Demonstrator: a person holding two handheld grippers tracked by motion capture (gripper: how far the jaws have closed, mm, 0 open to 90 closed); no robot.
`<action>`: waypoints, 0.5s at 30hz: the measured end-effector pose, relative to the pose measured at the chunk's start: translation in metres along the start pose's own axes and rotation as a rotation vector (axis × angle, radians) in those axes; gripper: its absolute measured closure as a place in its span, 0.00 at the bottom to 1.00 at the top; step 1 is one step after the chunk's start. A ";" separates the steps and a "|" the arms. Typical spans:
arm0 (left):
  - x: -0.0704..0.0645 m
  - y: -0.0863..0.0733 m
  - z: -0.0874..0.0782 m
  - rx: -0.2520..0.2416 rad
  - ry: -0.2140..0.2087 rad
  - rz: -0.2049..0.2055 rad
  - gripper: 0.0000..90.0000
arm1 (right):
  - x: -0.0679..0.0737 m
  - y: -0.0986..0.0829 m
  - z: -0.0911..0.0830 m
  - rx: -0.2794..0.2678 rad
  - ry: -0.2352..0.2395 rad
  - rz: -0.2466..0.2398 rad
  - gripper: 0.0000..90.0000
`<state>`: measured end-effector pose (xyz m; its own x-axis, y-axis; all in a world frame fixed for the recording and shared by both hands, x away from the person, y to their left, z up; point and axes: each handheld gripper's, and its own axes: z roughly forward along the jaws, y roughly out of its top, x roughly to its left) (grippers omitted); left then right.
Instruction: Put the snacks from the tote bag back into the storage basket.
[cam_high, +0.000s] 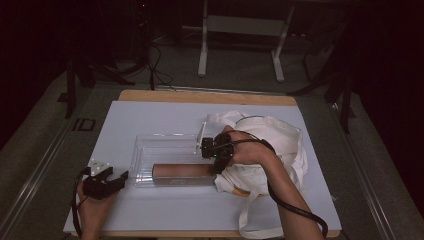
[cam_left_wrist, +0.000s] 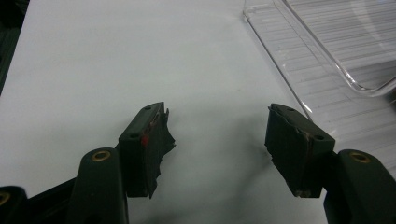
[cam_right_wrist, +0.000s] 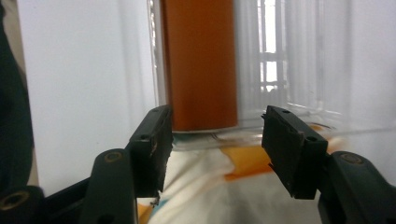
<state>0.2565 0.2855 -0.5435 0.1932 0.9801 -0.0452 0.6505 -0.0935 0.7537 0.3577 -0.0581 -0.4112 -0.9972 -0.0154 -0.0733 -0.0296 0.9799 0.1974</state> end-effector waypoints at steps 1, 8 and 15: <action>0.000 0.000 0.000 0.000 0.000 0.000 0.43 | 0.001 -0.001 -0.002 0.001 -0.008 0.010 0.48; 0.000 0.000 0.000 0.000 0.000 0.000 0.43 | 0.004 -0.009 -0.015 -0.024 -0.055 0.013 0.48; -0.001 0.000 0.000 0.003 0.003 0.005 0.43 | 0.009 -0.030 -0.024 -0.057 -0.099 0.040 0.48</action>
<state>0.2567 0.2848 -0.5436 0.1945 0.9801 -0.0398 0.6518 -0.0989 0.7519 0.3480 -0.0928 -0.3949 -0.9861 0.0458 -0.1597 0.0033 0.9664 0.2569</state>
